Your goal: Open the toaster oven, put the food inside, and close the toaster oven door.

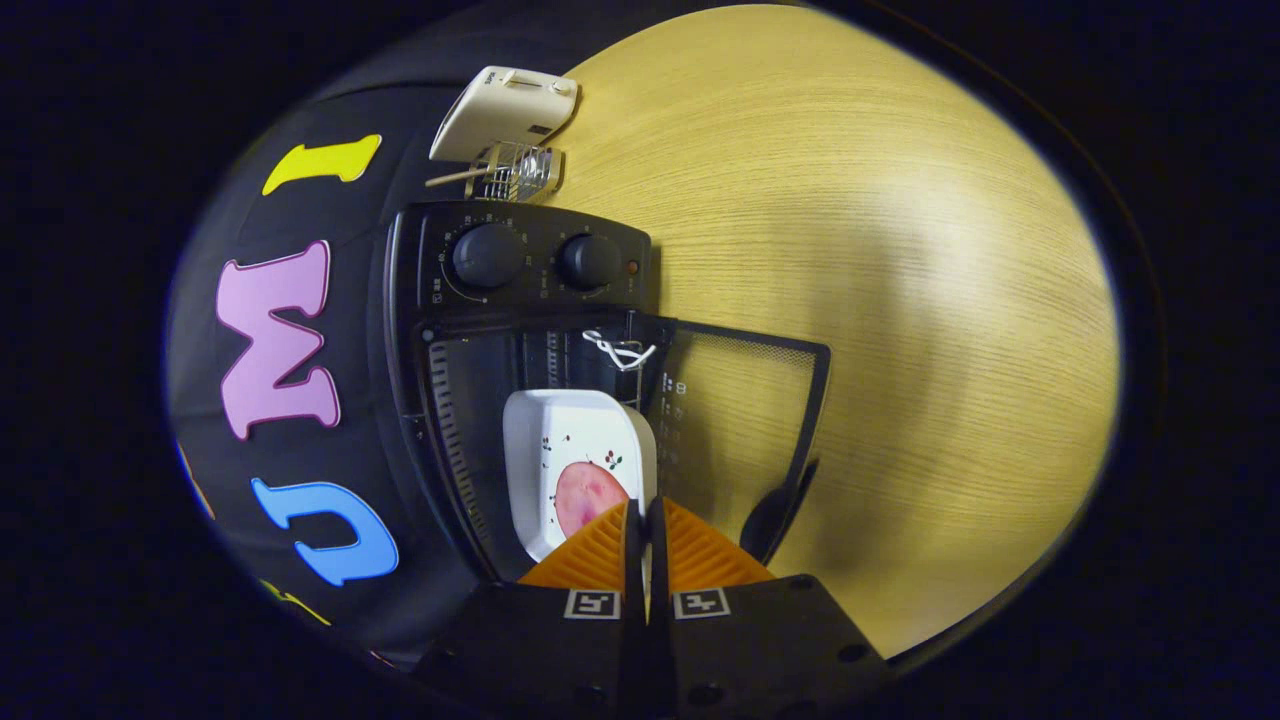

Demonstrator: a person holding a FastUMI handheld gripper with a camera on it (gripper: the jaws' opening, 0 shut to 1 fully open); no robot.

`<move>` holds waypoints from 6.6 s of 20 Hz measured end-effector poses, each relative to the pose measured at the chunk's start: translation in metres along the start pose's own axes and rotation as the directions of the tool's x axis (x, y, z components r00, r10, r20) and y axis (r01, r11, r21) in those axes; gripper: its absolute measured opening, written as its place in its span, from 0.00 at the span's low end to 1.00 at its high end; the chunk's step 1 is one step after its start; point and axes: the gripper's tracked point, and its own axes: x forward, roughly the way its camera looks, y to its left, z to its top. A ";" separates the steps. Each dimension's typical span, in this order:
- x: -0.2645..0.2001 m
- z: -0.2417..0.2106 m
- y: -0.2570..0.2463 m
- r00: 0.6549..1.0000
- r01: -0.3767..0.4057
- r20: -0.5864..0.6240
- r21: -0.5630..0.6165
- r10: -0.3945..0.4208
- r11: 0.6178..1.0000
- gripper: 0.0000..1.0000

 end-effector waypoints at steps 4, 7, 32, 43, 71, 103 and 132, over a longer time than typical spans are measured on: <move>0.032 0.000 0.011 0.999 -0.005 0.051 0.067 0.002 0.998 0.05; 0.044 0.006 0.021 0.996 -0.028 0.082 0.098 0.020 0.995 0.05; -0.060 -0.051 0.001 0.969 -0.157 -0.245 -0.528 0.028 0.834 0.99; -0.064 -0.025 -0.066 1.000 0.012 0.008 -0.979 -0.019 0.203 0.99; -0.016 -0.044 -0.090 0.989 0.136 0.131 -0.988 -0.063 0.073 0.99; -0.342 0.011 0.137 0.691 0.162 0.130 -0.987 0.711 0.022 0.98; -0.450 0.033 0.083 0.653 0.137 0.120 -0.990 0.748 0.040 0.98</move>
